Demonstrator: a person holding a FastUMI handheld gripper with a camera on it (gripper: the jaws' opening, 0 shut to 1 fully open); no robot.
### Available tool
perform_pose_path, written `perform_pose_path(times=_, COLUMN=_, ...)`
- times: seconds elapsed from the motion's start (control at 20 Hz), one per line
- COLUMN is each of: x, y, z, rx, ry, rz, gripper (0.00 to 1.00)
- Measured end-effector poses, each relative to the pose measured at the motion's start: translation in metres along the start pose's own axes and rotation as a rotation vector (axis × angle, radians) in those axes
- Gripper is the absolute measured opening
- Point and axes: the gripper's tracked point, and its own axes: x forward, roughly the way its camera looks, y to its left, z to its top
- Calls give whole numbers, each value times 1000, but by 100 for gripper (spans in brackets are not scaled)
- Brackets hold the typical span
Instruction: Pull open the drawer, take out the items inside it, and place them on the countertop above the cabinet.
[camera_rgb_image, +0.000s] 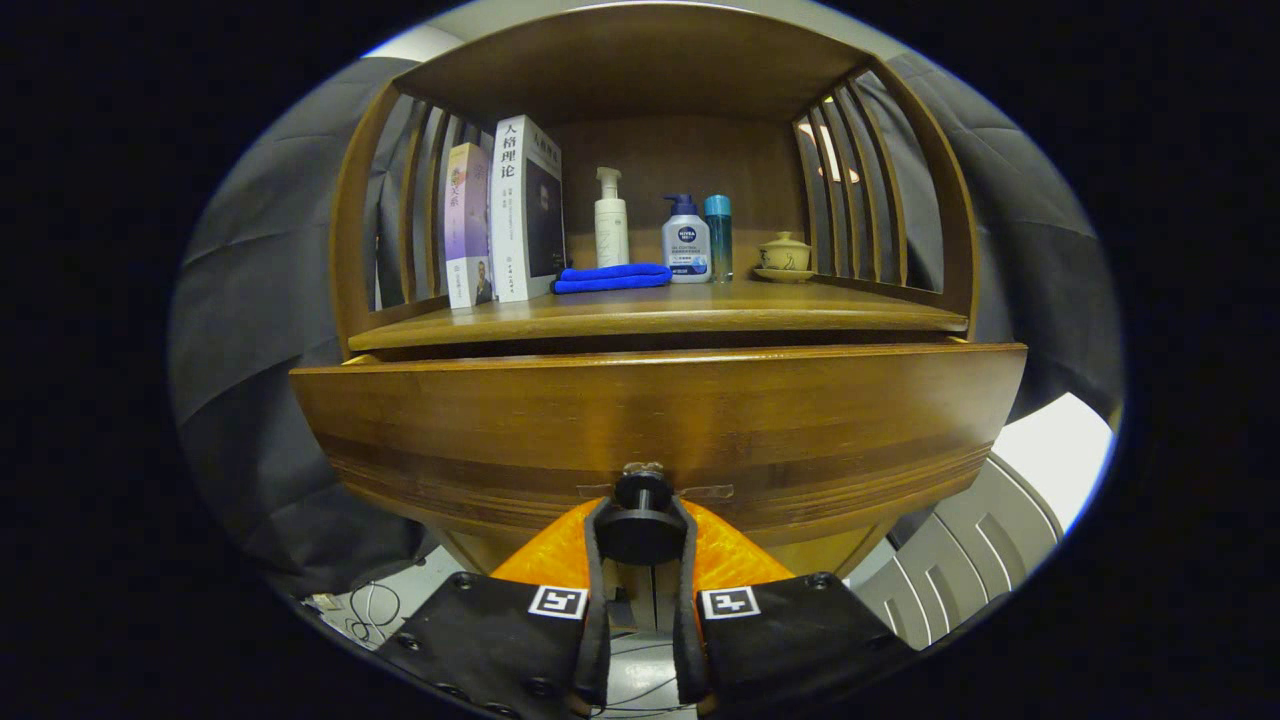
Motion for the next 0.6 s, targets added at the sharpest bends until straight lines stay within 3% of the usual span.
perform_pose_path(times=0.6, x=-65, y=2, z=-31, rx=-14, ry=5, rz=22, gripper=27)
